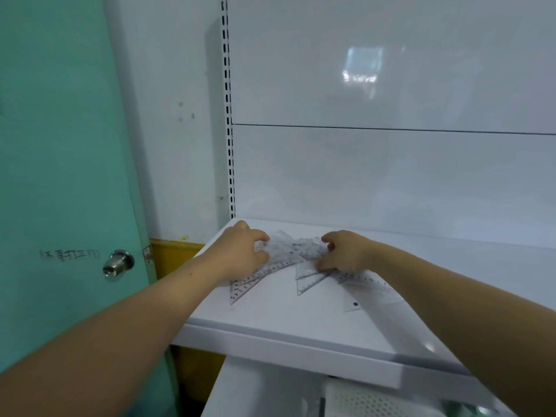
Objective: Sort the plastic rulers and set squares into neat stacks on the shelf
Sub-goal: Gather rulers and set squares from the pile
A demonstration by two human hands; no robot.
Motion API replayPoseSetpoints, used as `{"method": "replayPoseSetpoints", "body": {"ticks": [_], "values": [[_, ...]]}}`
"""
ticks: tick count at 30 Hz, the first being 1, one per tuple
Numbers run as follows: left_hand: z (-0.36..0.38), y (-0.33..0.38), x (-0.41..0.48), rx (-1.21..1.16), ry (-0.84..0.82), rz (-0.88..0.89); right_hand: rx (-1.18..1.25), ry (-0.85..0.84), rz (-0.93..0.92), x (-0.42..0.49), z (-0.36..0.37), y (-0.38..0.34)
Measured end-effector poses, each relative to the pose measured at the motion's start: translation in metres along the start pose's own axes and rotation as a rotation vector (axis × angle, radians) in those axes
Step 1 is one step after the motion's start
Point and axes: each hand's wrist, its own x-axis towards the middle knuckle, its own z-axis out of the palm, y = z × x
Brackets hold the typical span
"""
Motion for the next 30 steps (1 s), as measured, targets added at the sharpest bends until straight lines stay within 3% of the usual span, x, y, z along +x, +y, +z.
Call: {"method": "replayPoseSetpoints", "body": {"ticks": [4,9,18,25,30], "values": [[0.007,0.012,0.004,0.075,-0.053,-0.026,-0.007,0.062,-0.012,-0.001,0.0,0.003],[0.011,0.02,0.014,-0.026,-0.086,-0.093,0.094,0.149,-0.081,-0.003,-0.009,0.017],[0.017,0.021,0.013,-0.216,0.108,-0.053,0.212,0.284,-0.16,-0.02,0.0,0.022],[0.022,0.027,0.001,-0.287,0.193,0.007,0.504,0.179,-0.1,-0.027,0.002,-0.003],[0.02,0.034,-0.003,-0.198,0.087,0.073,0.573,0.186,-0.06,-0.038,0.004,-0.009]]}}
